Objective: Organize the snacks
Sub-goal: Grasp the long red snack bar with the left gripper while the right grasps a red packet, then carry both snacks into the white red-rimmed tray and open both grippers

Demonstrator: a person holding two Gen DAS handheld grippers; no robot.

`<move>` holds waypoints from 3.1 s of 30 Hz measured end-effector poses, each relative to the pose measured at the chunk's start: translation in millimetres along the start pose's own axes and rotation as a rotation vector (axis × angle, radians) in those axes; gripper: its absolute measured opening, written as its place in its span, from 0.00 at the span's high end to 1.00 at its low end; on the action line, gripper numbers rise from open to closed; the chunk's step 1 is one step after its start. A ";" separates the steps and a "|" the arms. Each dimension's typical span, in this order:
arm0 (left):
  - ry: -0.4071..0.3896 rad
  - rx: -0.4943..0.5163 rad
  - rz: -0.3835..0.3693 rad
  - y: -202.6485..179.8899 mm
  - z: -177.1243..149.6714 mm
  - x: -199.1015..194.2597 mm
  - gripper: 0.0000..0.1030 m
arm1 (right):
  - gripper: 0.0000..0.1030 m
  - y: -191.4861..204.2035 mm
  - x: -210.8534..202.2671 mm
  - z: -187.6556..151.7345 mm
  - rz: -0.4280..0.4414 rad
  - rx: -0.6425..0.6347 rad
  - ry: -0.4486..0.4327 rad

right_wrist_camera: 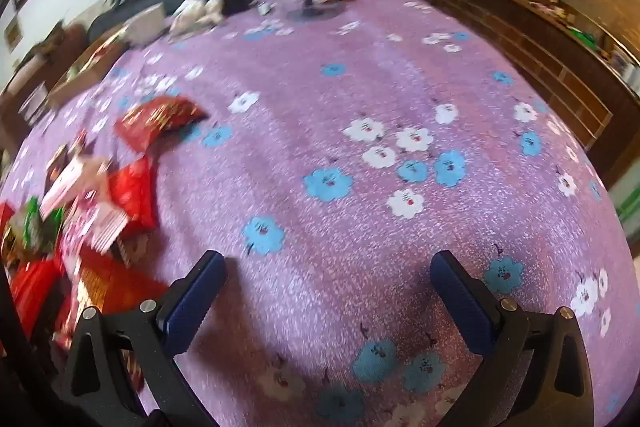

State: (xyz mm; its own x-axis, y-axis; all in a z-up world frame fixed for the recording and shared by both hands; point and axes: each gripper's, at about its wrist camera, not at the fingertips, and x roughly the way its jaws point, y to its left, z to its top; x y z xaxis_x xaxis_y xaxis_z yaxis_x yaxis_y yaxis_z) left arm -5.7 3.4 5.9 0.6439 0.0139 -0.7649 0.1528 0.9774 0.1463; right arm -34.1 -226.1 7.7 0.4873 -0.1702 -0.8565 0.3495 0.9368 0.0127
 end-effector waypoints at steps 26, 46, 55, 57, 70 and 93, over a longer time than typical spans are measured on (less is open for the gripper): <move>0.014 0.081 -0.014 16.4 -9.4 -47.6 0.00 | 0.58 74.1 -27.1 -29.7 0.294 -0.193 -0.025; 0.158 -0.011 -0.079 -28.6 -8.6 17.0 0.00 | 0.62 18.7 -13.6 -17.9 0.535 0.050 -0.018; 0.066 0.054 -0.172 -27.8 -9.7 2.7 0.45 | 0.62 17.4 -13.0 -17.9 0.535 0.061 -0.029; 0.054 0.077 -0.167 -29.5 -10.4 0.4 0.49 | 0.62 17.4 -13.4 -17.8 0.534 0.062 -0.032; -0.043 0.063 -0.133 -10.6 -15.6 -26.4 0.54 | 0.63 18.3 -24.5 -17.7 0.560 0.050 -0.101; -0.213 0.004 -0.067 31.3 -14.9 -70.0 0.54 | 0.64 40.3 -15.9 -24.7 0.398 -0.077 -0.098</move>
State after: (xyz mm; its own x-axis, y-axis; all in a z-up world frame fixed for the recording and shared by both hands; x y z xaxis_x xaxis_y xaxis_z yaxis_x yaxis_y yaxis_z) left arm -57.1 36.2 54.6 0.7758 -0.0968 -0.6235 0.2034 0.9738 0.1020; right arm -47.6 -178.1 9.1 0.6475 0.1849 -0.7393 0.0594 0.9550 0.2908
